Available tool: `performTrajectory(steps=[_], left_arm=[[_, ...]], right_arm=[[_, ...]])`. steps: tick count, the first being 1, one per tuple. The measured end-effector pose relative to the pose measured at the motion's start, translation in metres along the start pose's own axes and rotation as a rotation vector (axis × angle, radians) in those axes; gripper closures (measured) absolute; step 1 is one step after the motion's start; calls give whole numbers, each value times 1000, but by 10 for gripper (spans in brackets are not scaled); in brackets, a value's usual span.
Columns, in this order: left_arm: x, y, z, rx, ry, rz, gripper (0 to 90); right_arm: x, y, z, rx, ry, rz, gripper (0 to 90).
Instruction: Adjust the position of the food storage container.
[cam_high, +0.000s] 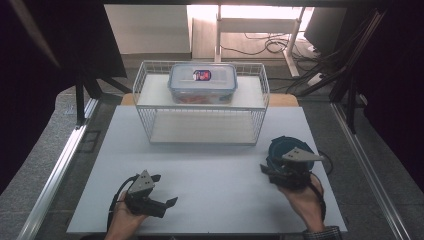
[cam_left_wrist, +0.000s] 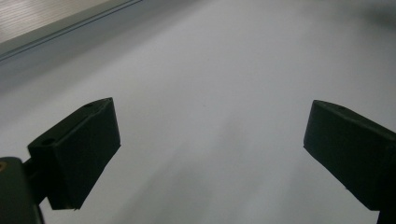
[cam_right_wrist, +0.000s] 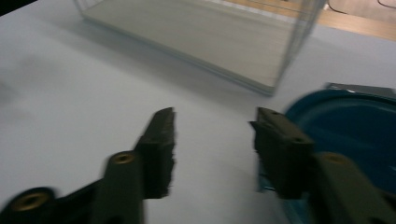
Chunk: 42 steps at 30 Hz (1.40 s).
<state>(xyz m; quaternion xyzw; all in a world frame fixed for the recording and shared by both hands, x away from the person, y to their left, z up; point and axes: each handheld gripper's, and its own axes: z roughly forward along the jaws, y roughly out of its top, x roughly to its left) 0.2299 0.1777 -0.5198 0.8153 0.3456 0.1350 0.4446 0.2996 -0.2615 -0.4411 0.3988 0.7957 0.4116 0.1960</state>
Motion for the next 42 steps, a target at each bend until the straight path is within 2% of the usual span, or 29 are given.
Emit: performTrajectory(steps=[4, 7, 11, 15, 21, 23, 26, 29, 32, 34, 38, 42], left_arm=[[0, 0, 2, 7, 1, 3, 37], [-2, 1, 4, 18, 7, 14, 41], [-3, 2, 6, 25, 11, 24, 42], [-2, 2, 6, 26, 10, 17, 42], [0, 1, 6, 29, 10, 12, 43], [0, 1, 6, 30, 10, 13, 43], [0, 1, 7, 35, 9, 13, 43], [-1, 0, 8, 39, 7, 13, 44], [-1, 0, 9, 44, 5, 13, 44], [-1, 0, 9, 46, 3, 14, 45], [0, 0, 11, 53, -1, 15, 47], [-2, 0, 12, 62, -1, 20, 47]], right_arm=[[-35, 2, -6, -3, -85, 16, 783], [-54, 1, -3, 24, -140, 5, 884], [-81, 3, 3, 39, -215, 35, 892], [-108, 7, 9, 57, -290, 85, 892], [-133, 3, 18, 87, -362, 121, 891], [-138, 1, 19, 95, -373, 131, 891], [-146, -2, 23, 102, -365, 147, 891], [-149, -2, 25, 109, -358, 157, 892], [-151, -4, 31, 141, -364, 149, 893], [-152, -6, 32, 135, -362, 163, 894], [-150, -5, 33, 141, -365, 145, 895], [-143, -4, 35, 143, -349, 127, 896]])
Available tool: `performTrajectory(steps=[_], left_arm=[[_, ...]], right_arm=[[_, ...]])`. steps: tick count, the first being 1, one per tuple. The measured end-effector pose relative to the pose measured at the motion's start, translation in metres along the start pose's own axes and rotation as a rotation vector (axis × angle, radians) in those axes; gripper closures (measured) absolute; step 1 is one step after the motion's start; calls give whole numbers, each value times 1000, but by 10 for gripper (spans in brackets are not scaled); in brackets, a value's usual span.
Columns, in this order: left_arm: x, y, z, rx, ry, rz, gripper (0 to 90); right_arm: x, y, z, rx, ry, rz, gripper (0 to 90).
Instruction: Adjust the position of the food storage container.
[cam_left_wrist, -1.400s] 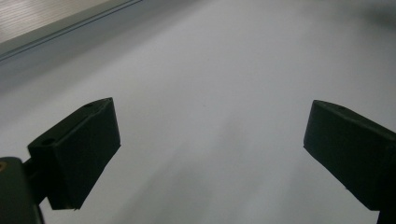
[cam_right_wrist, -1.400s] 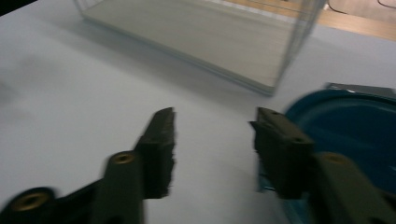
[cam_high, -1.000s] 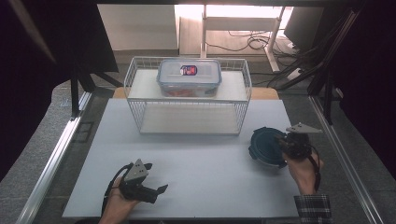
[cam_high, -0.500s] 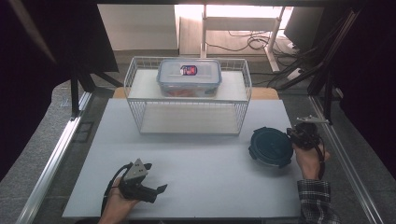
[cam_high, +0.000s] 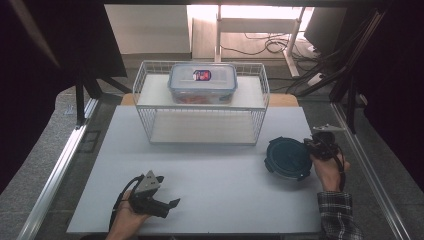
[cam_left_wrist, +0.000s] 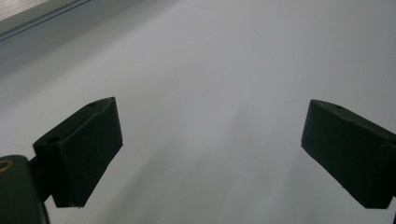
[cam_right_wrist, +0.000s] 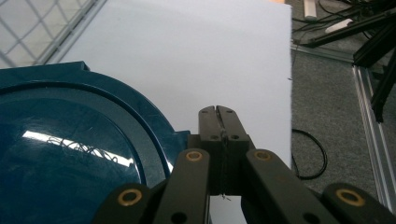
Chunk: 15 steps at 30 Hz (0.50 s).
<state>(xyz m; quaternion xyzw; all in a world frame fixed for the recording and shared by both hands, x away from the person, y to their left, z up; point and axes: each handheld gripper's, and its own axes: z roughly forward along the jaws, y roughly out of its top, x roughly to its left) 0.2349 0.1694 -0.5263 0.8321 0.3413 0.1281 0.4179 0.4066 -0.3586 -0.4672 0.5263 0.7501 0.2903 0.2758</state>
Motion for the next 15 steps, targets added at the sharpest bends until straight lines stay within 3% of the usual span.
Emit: performTrajectory(steps=[6, 12, 15], left_arm=[[-1, 0, 0, 2, -1, 5, 48], [-3, 0, 1, 6, -4, 10, 48], [-3, 0, 1, 9, -6, 13, 49]], right_arm=[[20, 0, -3, 5, 39, -43, 896], [52, 2, -5, 6, 93, -88, 896], [69, 2, -5, 2, 149, -94, 896]])
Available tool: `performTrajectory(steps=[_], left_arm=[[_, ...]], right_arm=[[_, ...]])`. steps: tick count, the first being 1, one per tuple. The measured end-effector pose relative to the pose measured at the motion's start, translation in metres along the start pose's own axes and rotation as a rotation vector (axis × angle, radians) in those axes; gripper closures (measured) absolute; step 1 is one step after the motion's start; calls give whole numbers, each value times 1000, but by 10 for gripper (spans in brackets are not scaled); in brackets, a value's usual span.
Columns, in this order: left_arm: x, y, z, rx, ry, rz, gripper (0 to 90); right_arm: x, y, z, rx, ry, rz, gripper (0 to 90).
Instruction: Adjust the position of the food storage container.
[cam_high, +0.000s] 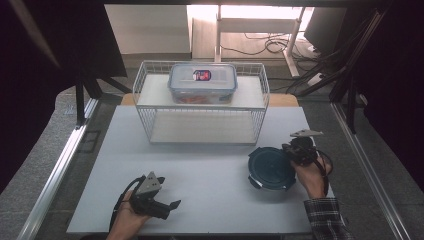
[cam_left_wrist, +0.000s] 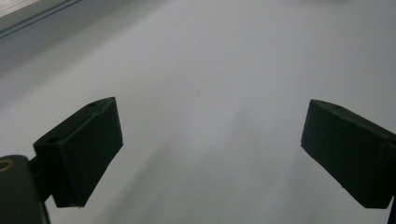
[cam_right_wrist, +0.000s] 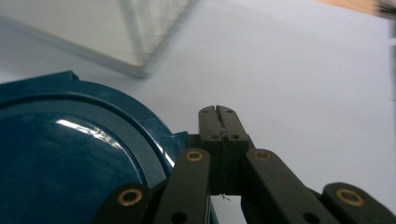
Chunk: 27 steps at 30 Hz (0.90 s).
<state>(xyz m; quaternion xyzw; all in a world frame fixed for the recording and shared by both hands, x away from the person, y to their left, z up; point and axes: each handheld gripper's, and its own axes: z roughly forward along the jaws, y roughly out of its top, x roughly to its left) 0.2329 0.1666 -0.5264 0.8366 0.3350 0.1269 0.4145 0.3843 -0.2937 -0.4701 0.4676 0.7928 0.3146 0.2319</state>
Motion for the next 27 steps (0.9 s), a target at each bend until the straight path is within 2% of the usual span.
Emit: performTrajectory(steps=[2, 4, 6, 8, 10, 12, 16, 18, 23, 27], left_arm=[[-1, 0, 0, 4, 1, 5, 48], [-3, 0, -1, 6, 6, 11, 48], [-3, 0, -2, 8, 9, 20, 48], [-2, -1, -2, 7, 8, 16, 48], [-2, -1, -2, 8, 7, 13, 48], [-2, -1, -2, 8, 7, 14, 49], [-5, 0, -2, 8, 7, 26, 49], [-5, 1, -2, 6, 7, 29, 49], [-5, 1, 0, 9, 6, 27, 49], [-4, 1, 1, 9, 3, 24, 50]], right_arm=[[7, 0, 0, -7, 13, -13, 895], [9, -1, -3, -14, -5, -21, 893], [8, -6, -11, -36, -63, 0, 893], [6, -12, -21, -35, -104, 17, 892], [6, -21, -32, -34, -97, 53, 892], [10, -32, -40, -23, -106, 58, 892], [16, -48, -51, -16, -74, 96, 892], [18, -48, -52, -9, -84, 85, 893], [15, -46, -49, -11, -65, 117, 894], [21, -40, -44, -11, -72, 101, 895]])
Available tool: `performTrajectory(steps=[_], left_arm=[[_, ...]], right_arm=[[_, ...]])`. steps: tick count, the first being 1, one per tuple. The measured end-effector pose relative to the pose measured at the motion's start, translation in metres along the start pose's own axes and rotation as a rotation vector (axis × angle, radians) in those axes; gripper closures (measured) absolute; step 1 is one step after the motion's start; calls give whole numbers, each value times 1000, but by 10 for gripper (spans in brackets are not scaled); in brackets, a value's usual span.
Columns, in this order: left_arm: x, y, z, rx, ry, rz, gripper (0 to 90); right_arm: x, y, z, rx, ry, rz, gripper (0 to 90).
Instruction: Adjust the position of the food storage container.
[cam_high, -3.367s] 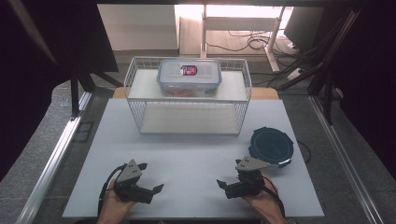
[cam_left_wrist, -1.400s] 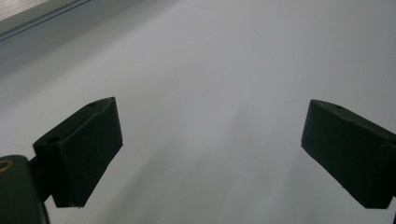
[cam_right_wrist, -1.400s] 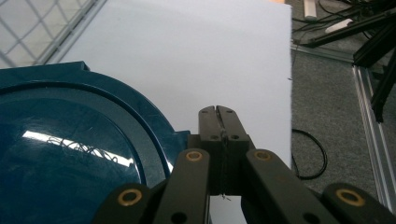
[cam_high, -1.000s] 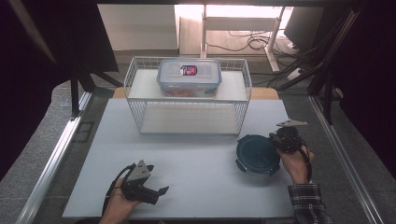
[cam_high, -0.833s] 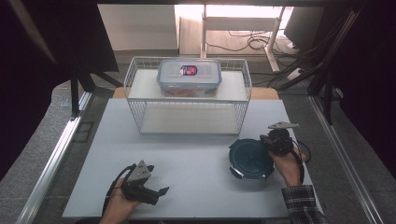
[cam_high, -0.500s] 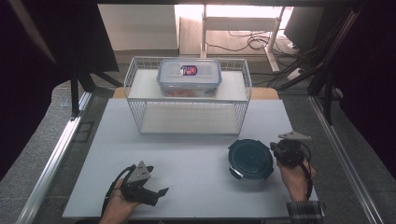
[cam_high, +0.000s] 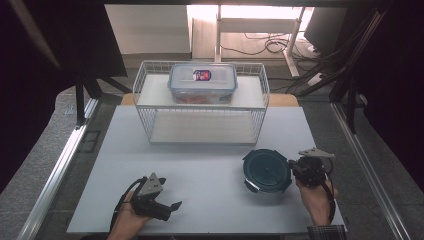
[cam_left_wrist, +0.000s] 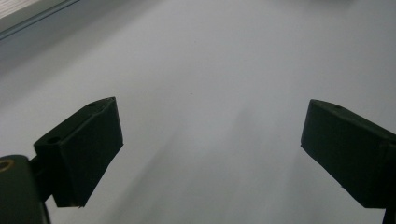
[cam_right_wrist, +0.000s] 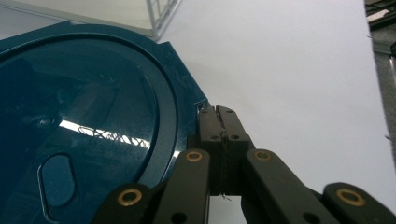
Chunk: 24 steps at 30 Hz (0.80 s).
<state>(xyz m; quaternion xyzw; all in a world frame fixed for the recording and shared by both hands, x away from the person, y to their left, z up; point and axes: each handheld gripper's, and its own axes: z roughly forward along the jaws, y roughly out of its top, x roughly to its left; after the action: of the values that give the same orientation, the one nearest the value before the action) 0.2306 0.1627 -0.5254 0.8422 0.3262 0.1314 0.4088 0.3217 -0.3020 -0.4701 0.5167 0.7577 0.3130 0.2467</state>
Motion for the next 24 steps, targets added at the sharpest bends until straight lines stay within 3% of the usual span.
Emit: performTrajectory(steps=[12, 17, 19, 24], left_arm=[[-1, 0, -1, 0, 0, 4, 49], [-1, -1, -4, -3, 10, 5, 50], [-1, -1, -6, -8, 15, -1, 50], [0, -2, -6, -10, 19, -11, 51]], right_arm=[[56, 23, 26, -9, 86, -120, 896], [50, 18, 17, -32, 133, -131, 893], [47, 10, 6, -33, 91, -144, 893], [39, -12, -16, 19, 133, -49, 892]])
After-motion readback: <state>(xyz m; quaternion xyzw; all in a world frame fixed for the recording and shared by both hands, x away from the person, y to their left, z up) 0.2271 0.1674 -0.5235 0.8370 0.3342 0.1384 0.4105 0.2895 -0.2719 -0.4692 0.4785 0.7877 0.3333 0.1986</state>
